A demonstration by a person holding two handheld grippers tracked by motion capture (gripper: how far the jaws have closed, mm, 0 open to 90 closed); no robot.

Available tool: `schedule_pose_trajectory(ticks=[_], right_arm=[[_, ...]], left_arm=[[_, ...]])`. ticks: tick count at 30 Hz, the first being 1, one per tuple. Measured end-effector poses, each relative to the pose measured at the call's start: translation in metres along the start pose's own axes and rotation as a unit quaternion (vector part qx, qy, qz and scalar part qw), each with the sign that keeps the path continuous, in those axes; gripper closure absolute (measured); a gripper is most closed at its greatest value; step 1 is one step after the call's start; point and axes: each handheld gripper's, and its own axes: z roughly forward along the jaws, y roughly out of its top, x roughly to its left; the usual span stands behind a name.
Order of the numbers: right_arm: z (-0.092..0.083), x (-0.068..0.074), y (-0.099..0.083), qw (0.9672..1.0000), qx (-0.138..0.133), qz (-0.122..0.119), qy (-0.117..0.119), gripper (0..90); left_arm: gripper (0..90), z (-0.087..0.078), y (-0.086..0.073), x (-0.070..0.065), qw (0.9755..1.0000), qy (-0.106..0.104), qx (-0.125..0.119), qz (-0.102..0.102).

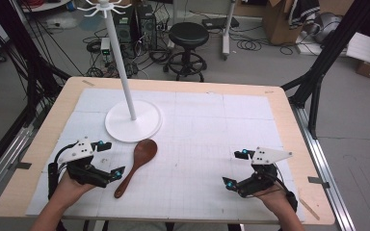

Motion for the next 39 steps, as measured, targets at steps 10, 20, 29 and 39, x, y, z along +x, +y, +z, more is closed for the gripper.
schedule_pose_trajectory(ticks=[10,20,29,39], right_arm=[[-0.003,-0.001,0.000,1.0000,0.002,-0.006,-0.004,0.6],[-0.004,-0.002,-0.001,0.9999,0.003,-0.003,-0.010,0.6],[-0.005,-0.003,-0.001,0.9999,0.005,-0.002,-0.012,0.6],[-0.005,-0.003,-0.001,0.9999,0.002,-0.002,-0.013,0.6]], left_arm=[[1.8,0.001,0.000,0.002,0.9998,0.016,0.010,-0.006],[1.8,0.001,0.002,0.002,0.9994,0.030,0.016,-0.011],[4.0,0.004,0.002,0.003,0.9987,0.037,0.030,-0.016],[19.7,0.010,0.002,0.008,0.9954,0.071,0.060,-0.022]])
